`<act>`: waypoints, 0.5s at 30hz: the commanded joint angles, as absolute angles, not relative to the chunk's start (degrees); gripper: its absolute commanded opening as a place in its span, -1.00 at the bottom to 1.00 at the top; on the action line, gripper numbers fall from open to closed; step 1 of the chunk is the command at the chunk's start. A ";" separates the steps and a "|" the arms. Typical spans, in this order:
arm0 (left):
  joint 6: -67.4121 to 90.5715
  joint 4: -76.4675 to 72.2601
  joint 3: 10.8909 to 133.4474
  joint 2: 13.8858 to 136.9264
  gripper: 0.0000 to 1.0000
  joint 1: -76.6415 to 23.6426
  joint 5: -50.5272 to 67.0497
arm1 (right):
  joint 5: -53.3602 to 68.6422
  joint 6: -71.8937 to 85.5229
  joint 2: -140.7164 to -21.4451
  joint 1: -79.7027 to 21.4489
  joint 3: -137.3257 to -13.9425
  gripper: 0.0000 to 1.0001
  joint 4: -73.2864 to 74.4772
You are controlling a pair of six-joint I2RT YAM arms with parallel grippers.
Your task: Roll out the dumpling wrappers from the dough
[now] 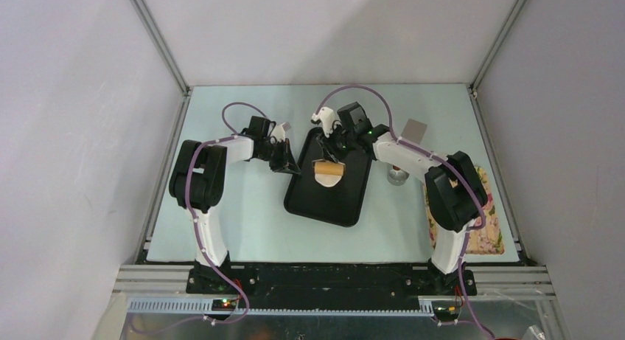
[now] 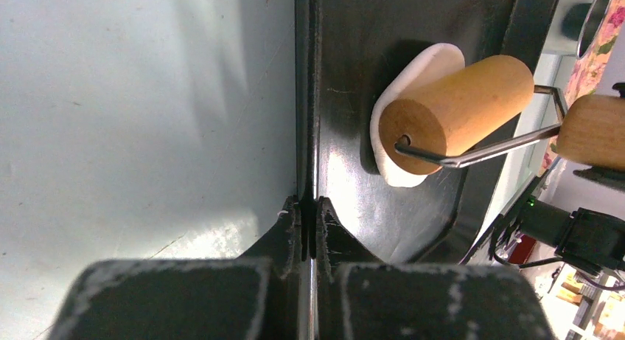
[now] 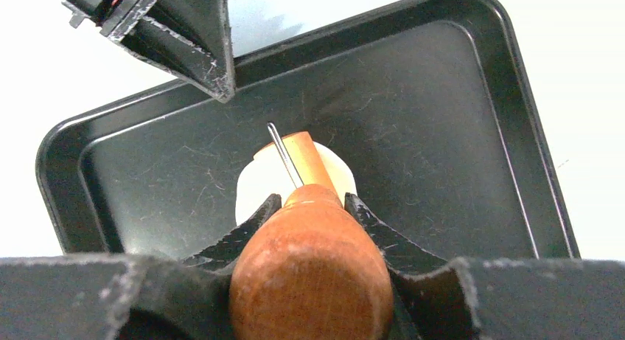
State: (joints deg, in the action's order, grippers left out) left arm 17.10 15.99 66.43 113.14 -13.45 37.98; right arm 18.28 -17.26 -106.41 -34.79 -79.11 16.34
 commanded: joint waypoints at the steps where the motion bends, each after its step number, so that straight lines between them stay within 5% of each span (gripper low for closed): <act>1: 15.86 21.12 65.73 115.14 -1.00 -12.78 34.32 | 18.64 -18.52 -107.28 -37.57 -76.29 -1.00 23.88; 15: 15.82 21.15 65.61 114.96 -1.00 -12.74 34.41 | 23.47 -15.07 -103.56 -39.99 -64.54 -1.00 23.83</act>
